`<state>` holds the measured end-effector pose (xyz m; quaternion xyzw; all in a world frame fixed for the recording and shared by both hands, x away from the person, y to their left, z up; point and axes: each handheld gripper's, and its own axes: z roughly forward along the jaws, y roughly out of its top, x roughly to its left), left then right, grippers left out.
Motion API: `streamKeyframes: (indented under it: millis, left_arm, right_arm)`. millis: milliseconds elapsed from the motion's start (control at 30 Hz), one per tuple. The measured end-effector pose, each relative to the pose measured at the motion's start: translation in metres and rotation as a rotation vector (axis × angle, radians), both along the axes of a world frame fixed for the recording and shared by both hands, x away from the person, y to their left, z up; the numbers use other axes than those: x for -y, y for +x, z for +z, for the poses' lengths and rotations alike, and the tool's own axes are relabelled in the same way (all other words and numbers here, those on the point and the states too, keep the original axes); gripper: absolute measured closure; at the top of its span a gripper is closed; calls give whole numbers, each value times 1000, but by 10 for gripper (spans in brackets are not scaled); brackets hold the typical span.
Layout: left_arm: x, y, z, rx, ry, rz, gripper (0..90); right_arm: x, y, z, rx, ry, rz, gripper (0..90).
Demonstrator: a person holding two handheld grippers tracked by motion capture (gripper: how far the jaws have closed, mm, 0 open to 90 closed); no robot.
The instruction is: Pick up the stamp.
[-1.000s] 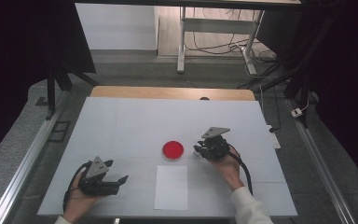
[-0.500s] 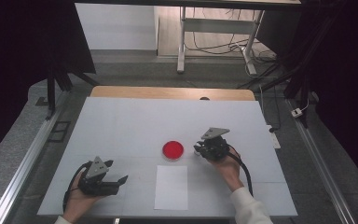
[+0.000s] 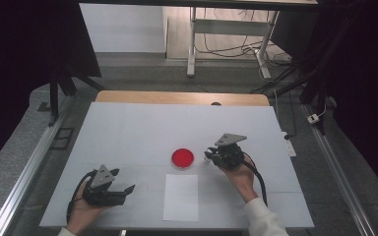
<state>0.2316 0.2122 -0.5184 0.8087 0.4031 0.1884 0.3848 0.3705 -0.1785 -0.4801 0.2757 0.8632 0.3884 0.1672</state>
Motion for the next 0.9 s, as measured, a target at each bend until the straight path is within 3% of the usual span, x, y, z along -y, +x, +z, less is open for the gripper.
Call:
streamKeyframes:
  millis: [467, 900]
  left_arm:
    - [-1, 0, 0, 6, -1, 9, 199]
    - [0, 1, -1, 11, 4, 9, 199]
  right_arm:
    - [1, -11, 12, 16, 74, 26, 747]
    - [-4, -28, 23, 12, 100, 37, 748]
